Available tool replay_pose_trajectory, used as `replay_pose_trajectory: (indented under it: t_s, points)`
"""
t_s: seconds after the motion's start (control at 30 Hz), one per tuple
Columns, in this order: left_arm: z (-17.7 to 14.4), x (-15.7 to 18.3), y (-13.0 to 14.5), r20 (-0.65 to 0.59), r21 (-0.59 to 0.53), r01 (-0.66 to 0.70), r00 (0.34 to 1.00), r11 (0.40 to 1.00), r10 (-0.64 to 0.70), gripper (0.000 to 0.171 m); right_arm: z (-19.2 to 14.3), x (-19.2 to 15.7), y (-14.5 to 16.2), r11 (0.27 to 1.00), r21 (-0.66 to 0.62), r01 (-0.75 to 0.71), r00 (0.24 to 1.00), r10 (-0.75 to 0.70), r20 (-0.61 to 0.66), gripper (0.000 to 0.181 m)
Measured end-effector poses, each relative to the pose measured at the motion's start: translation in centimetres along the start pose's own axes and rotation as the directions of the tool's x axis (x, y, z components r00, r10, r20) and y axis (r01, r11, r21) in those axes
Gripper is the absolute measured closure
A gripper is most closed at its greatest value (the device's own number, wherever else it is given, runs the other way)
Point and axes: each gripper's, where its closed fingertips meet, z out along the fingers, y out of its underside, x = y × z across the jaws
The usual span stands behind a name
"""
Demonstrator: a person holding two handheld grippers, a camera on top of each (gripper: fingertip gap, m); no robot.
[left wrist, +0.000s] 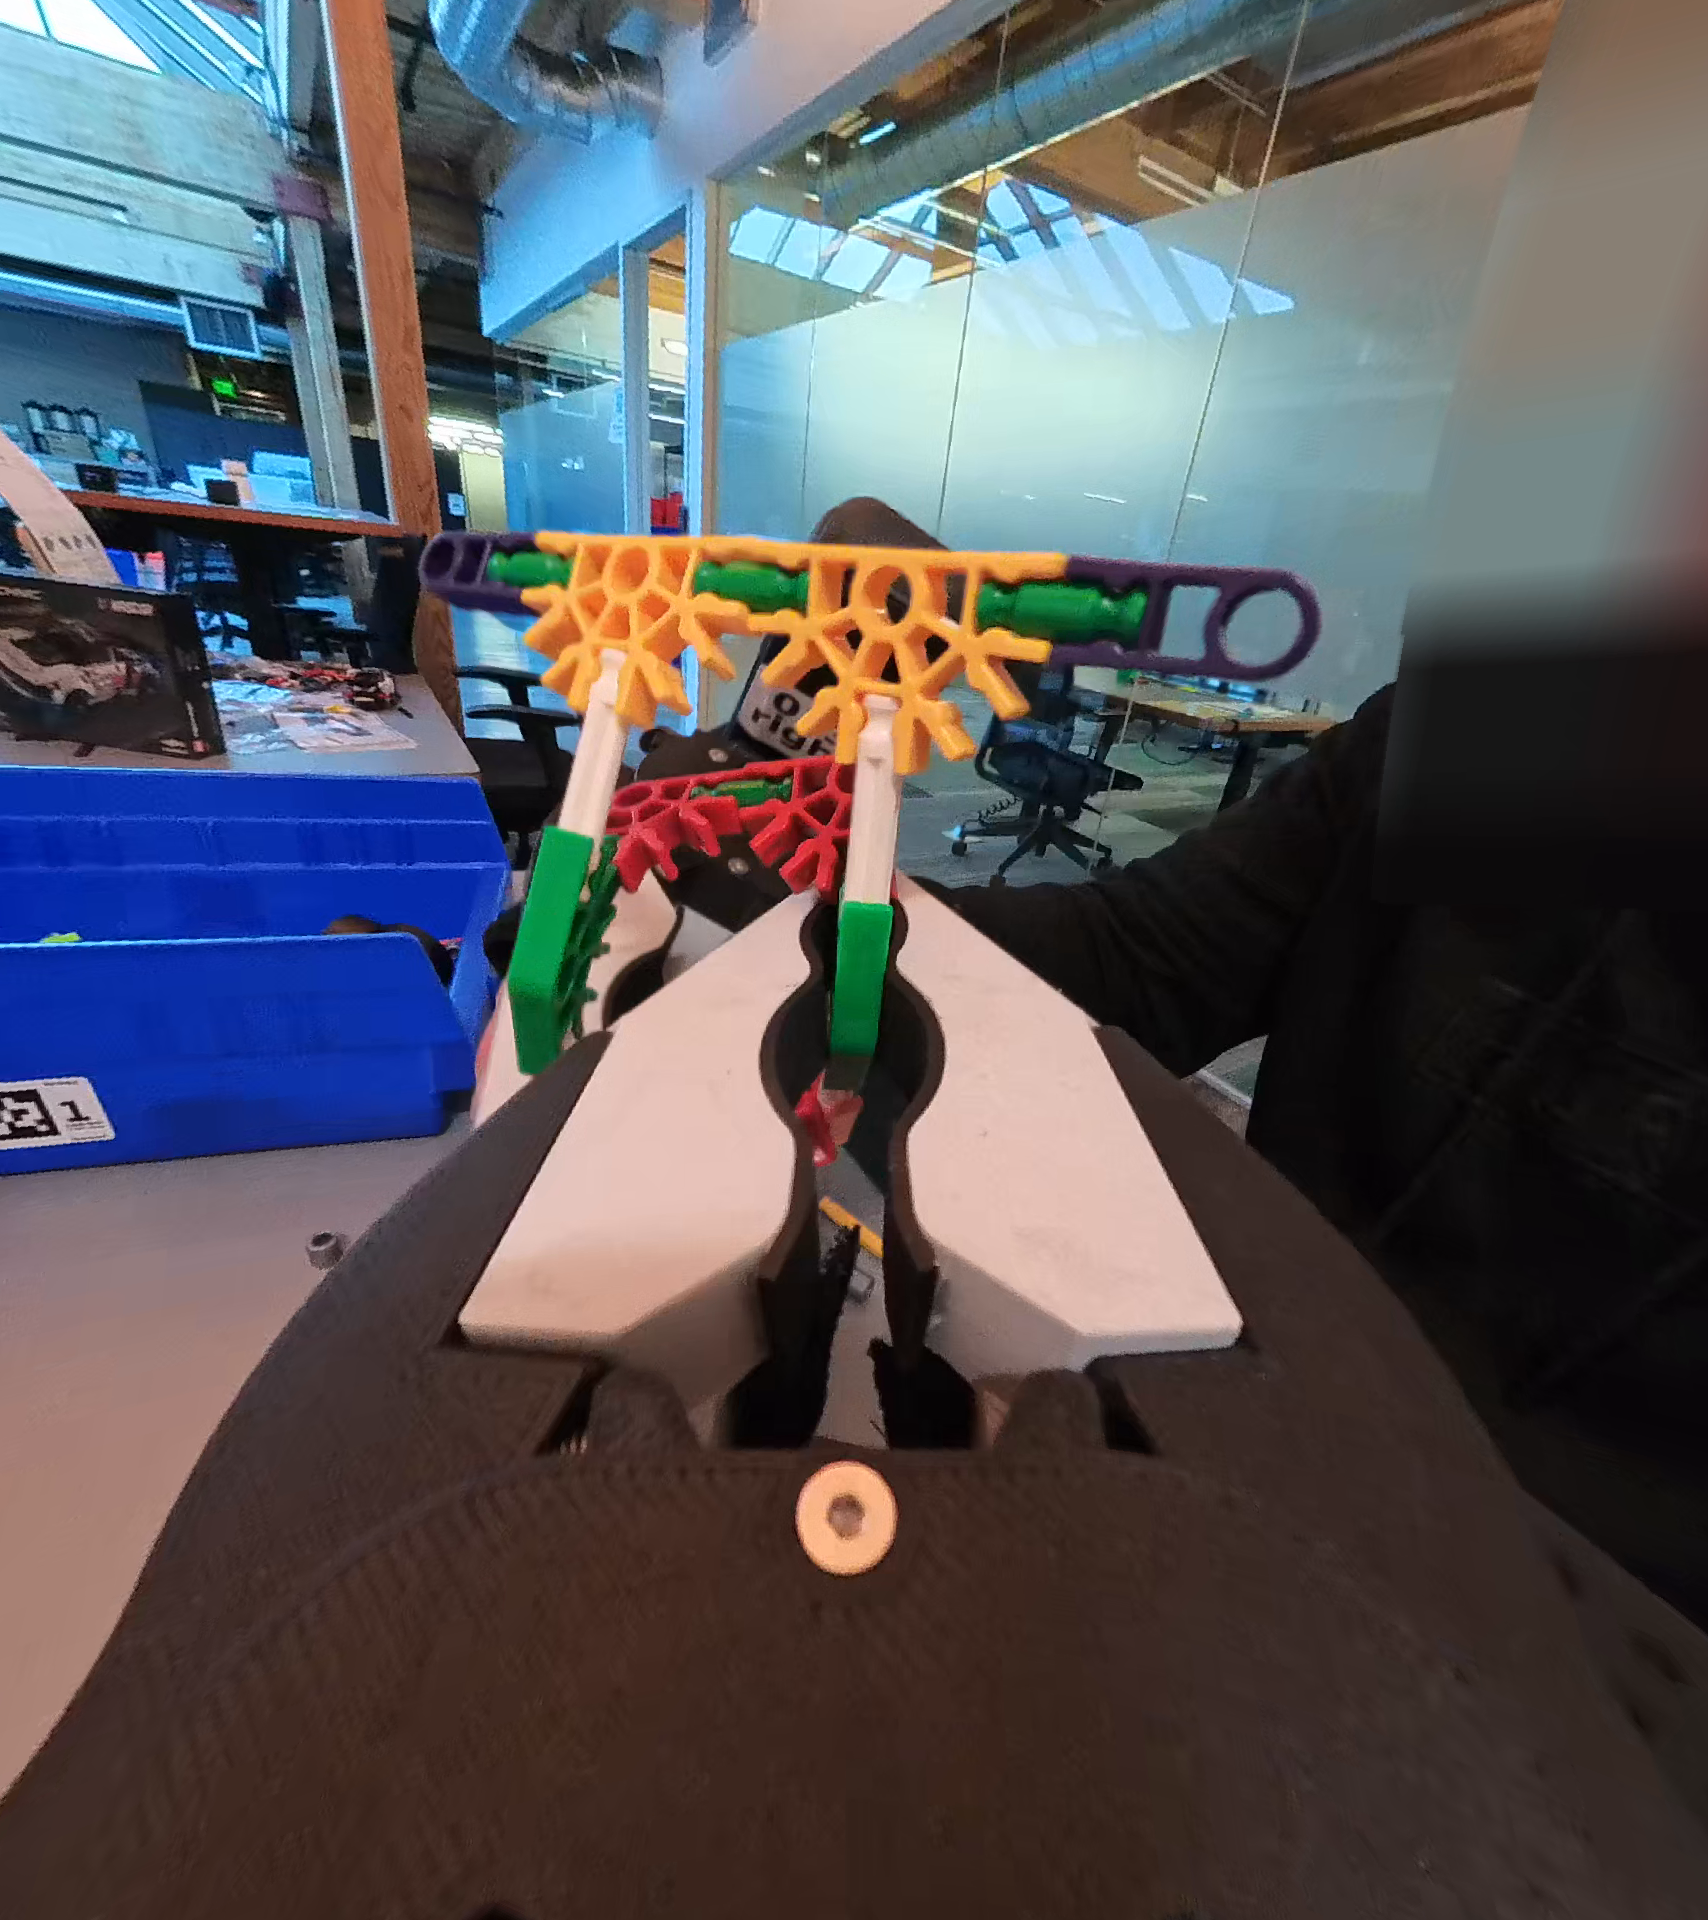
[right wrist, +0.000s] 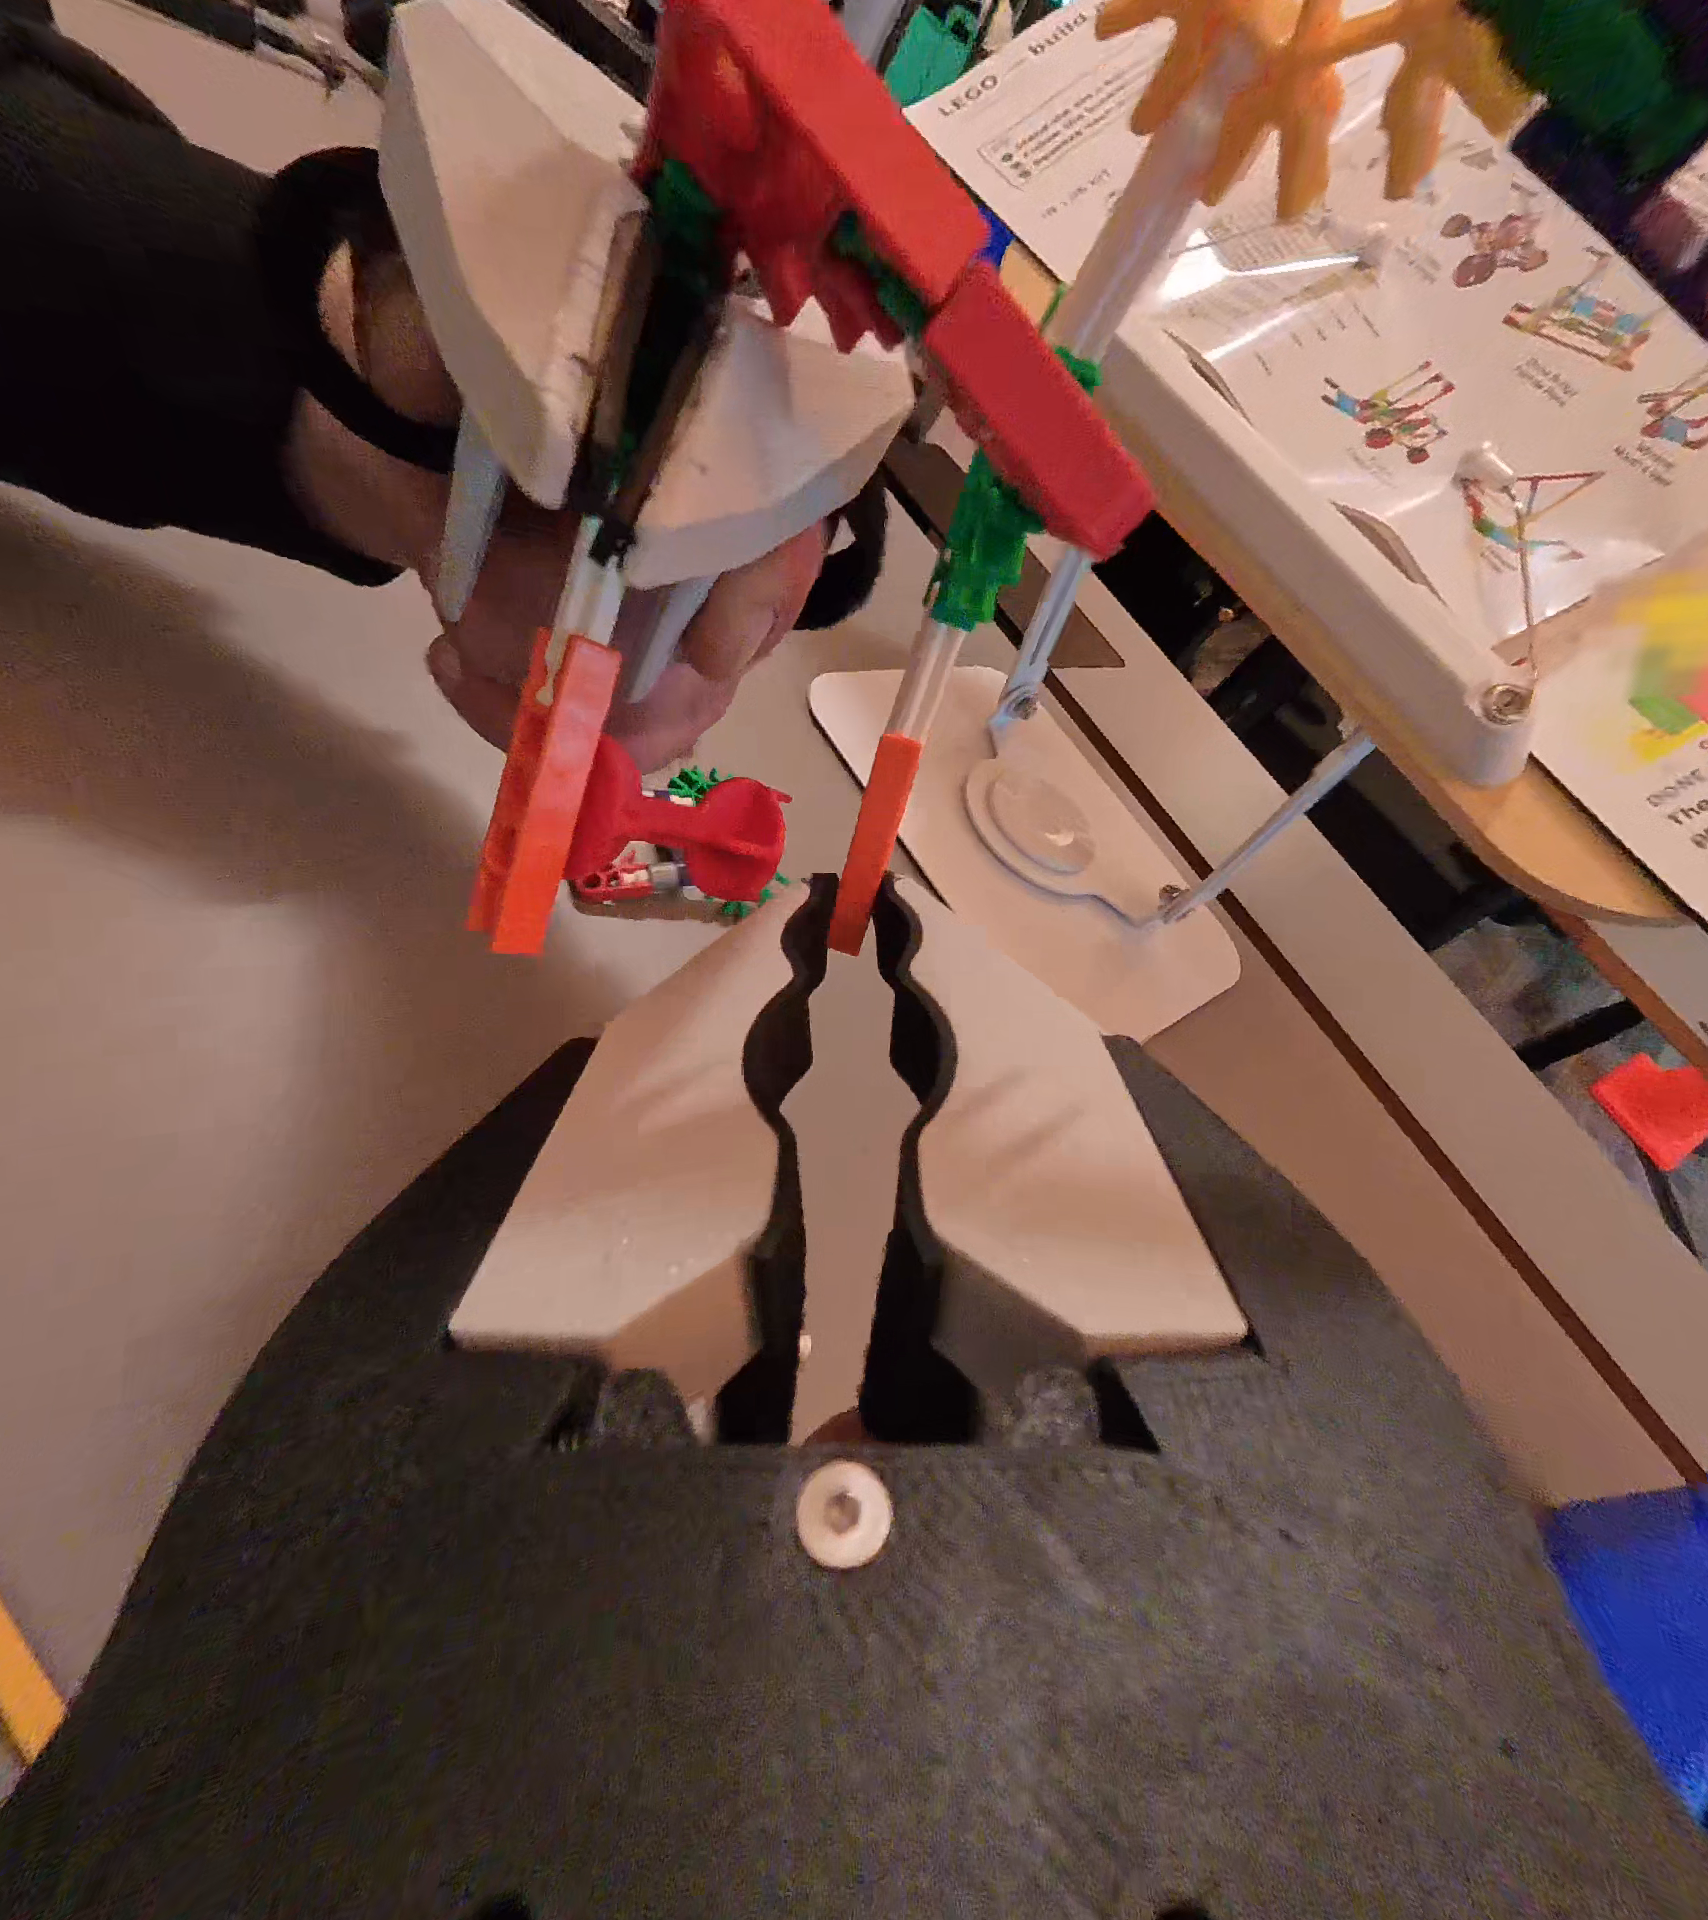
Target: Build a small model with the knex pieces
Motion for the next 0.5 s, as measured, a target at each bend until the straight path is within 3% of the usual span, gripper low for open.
replay_pose_trajectory:
  t_s: [0.1, 0.17, 0.3, 0.43, 0.5]
  points:
    - [0.0, -0.4, 0.3, 0.014, -0.002, 0.041, 0.999, 0.999, -0.041, 0.169, -1.1, 3.0, 0.3, 0.999, -0.032, 0.026, 0.986, -0.031, -0.162, 0.178]
    - [0.1, -0.5, 0.7, 0.006, -0.018, 0.088, 0.996, 0.996, -0.088, 0.169, -2.0, 4.7, 0.5, 0.985, -0.107, 0.134, 0.942, -0.16, -0.295, 0.178]
    - [0.7, 0.0, 1.7, -0.04, -0.04, 0.128, 0.991, 0.991, -0.13, 0.167, -3.3, 6.2, -0.5, 0.981, -0.111, 0.159, 0.893, -0.19, -0.408, 0.178]
    - [1.2, -0.3, 3.0, -0.034, -0.069, 0.138, 0.989, 0.988, -0.141, 0.166, -3.5, 6.6, -0.3, 0.999, -0.039, 0.025, 0.918, -0.038, -0.396, 0.176]
    - [1.1, -0.5, 3.3, -0.029, -0.092, 0.127, 0.991, 0.988, -0.13, 0.165, -3.6, 6.6, -0.8, 0.994, 0.05, -0.093, 0.931, 0.105, -0.35, 0.175]
